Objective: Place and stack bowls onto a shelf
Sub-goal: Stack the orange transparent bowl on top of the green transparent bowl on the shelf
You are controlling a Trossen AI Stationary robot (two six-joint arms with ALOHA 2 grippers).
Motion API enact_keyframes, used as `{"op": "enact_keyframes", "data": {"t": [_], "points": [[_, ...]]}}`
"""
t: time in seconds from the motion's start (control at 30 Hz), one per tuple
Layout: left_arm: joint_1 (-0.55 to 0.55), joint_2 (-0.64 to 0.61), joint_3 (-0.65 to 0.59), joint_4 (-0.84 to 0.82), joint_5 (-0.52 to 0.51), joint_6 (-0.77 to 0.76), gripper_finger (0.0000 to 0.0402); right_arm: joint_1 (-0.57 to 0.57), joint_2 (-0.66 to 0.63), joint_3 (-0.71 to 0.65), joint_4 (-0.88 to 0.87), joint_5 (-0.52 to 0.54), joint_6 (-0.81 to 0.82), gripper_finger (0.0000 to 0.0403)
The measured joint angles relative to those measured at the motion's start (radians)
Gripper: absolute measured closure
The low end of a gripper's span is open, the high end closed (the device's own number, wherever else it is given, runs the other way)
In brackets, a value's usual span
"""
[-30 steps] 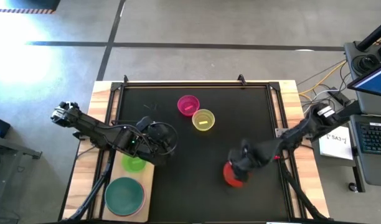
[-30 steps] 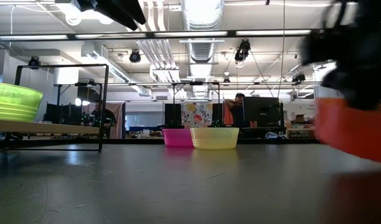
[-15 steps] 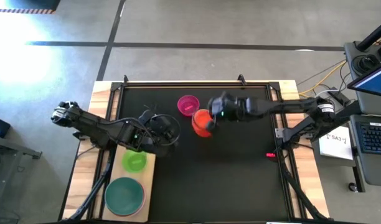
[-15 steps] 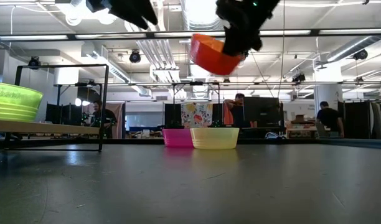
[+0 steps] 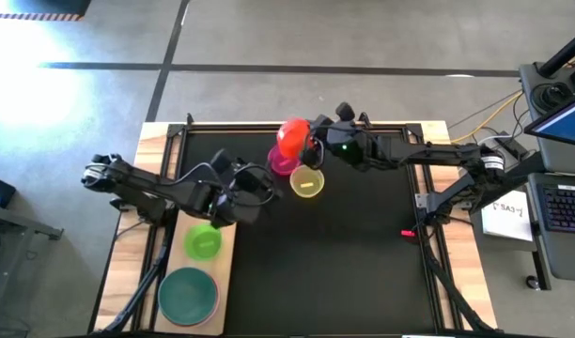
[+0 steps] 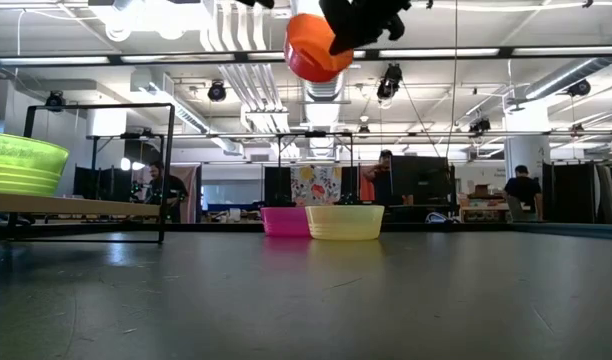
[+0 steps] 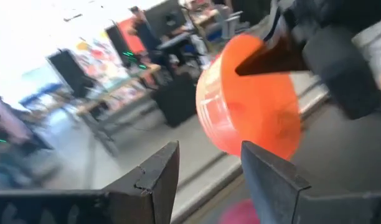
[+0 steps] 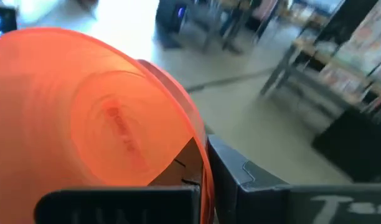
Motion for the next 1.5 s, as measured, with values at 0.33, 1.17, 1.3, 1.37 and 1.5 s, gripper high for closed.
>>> {"op": "enact_keyframes", "data": {"t": [0.33,1.17,1.3,1.37,1.5], "points": [[0.094,0.024,0.001,0.11,-0.024,0.217,0.0246,0.023,0.0,0.0,0.146,-0.003,-0.119,0.0394],[0.145,0.024,0.002,0.322,0.176,0.355,0.0246,-0.073,0.013,0.005,0.19,0.116,-0.244,0.0394],[0.178,0.026,0.002,0.348,0.192,0.392,0.0246,-0.063,0.013,0.005,0.191,0.043,-0.198,0.0394],[0.196,0.027,0.002,0.365,0.224,0.393,0.0246,-0.059,0.013,0.005,0.191,0.038,-0.193,0.0394],[0.225,0.028,0.002,0.411,0.292,0.395,0.0247,-0.057,0.013,0.005,0.184,0.036,-0.189,0.0394]]}}
